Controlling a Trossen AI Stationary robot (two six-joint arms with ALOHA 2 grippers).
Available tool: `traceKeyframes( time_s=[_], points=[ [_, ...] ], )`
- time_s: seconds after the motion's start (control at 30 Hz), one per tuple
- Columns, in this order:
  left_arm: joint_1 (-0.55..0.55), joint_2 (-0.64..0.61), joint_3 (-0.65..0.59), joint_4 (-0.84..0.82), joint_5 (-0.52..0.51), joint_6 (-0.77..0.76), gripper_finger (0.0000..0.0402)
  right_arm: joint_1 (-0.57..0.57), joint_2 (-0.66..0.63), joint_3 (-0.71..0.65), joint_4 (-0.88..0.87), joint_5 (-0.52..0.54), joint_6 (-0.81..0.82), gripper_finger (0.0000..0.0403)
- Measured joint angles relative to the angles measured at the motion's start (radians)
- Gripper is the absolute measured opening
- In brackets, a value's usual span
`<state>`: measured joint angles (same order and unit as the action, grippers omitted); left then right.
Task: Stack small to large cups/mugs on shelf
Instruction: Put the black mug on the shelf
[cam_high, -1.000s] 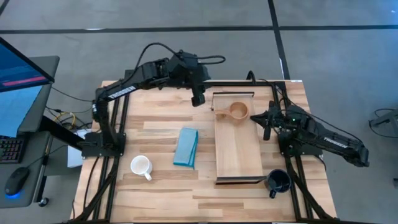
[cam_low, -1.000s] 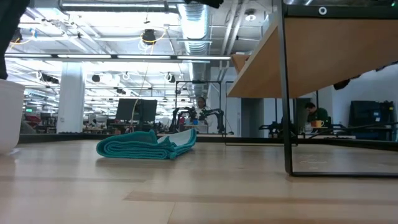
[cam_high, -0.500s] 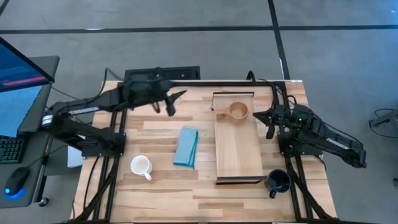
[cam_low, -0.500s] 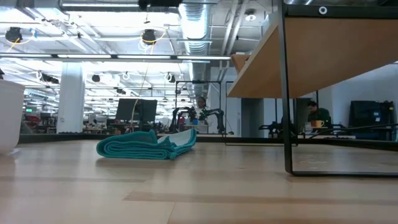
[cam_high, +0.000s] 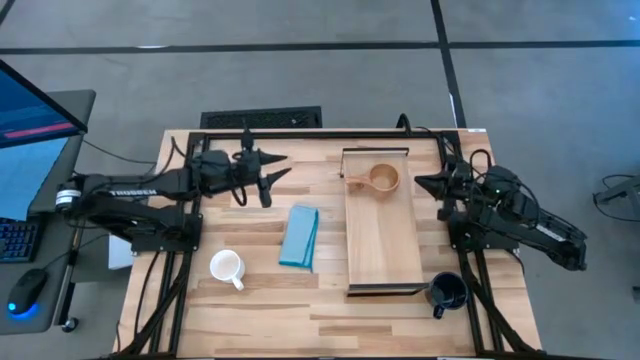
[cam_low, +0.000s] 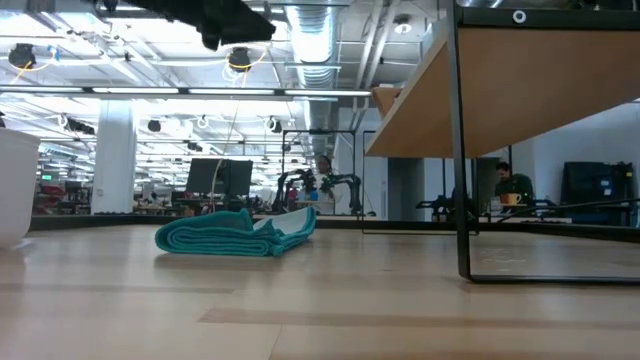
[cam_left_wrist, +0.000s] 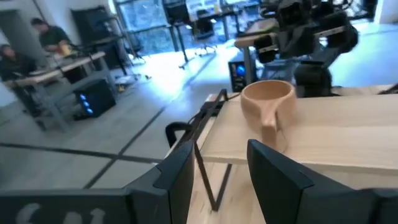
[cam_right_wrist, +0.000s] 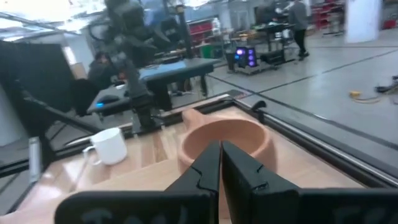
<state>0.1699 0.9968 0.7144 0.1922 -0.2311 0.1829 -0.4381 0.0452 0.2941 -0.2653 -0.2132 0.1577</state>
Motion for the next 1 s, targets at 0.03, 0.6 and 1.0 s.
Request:
traceKeyframes(
  time_s=[0.03,0.6,1.0],
  points=[
    [-0.001,-0.008,-0.036,0.041,-0.018,-0.002,0.0142,0.0,0.0,0.003,0.001,-0.02,0.0,0.0037],
    [0.002,-0.066,-0.274,0.249,-0.089,-0.025,0.0141,0.0,0.075,0.269,-0.274,-0.051,-0.016,0.0015],
    [0.002,-0.065,-0.301,0.269,-0.09,-0.089,0.0142,0.0,0.236,0.425,-0.551,-0.074,-0.033,0.002]
  ],
)
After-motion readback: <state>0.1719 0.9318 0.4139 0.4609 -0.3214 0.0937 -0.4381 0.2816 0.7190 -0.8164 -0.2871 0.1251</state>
